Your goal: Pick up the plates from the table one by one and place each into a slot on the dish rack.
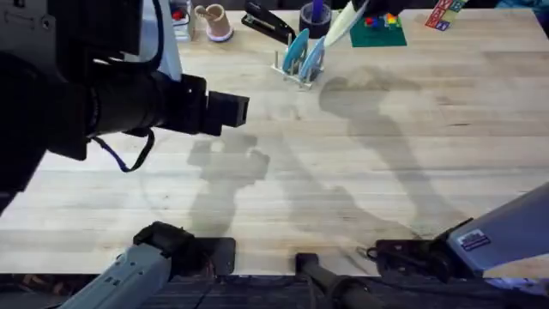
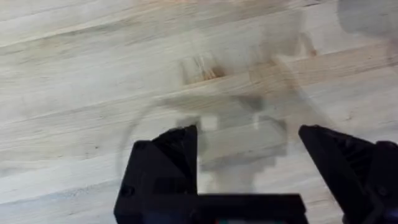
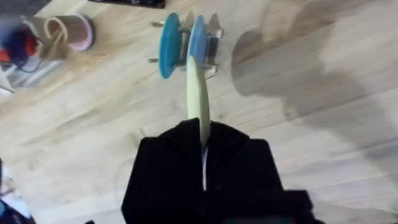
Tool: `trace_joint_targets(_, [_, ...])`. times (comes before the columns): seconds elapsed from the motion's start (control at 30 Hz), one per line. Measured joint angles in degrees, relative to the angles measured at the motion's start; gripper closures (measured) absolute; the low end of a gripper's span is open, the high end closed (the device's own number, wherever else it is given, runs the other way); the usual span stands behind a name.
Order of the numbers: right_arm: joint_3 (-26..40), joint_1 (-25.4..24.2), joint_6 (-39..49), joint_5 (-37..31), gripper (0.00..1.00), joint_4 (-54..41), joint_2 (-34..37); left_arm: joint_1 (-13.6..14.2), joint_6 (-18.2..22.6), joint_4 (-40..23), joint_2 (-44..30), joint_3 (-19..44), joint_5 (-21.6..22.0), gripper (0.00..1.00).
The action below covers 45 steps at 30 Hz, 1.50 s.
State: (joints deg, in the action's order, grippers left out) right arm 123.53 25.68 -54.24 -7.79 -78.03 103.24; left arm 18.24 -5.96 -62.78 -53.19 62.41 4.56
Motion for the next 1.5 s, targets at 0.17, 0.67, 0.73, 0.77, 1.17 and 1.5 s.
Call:
trace_joint_targets(0.17, [0.08, 0.49, -2.52, -0.04, 0.969, 0.53, 0.0, 0.0, 0.0, 0.02, 0.0, 0.0, 0.0, 0.006])
trace_joint_targets(0.67, [0.08, 0.67, -4.02, -0.15, 0.969, 3.29, 0.0, 0.0, 0.0, 0.02, 0.0, 0.0, 0.0, 0.007])
trace_joint_targets(0.73, [0.08, 0.67, -4.28, -0.15, 0.969, 3.61, 0.01, 0.0, 0.01, 0.02, 0.0, 0.0, 0.0, 0.006])
trace_joint_targets(0.77, [0.08, 0.67, -4.33, -0.15, 0.969, 3.82, 0.0, 0.0, 0.0, 0.02, 0.0, 0.0, 0.0, 0.006])
trace_joint_targets(1.17, [0.39, 0.74, -5.77, -0.17, 0.969, 5.76, 3.34, 0.0, -0.02, 0.02, 0.0, 0.0, 0.0, 0.005])
trace_joint_targets(1.5, [0.39, 0.85, -6.47, -0.17, 0.969, 7.91, 6.92, 0.0, -0.02, 0.02, 0.0, 0.0, 0.0, 0.006])
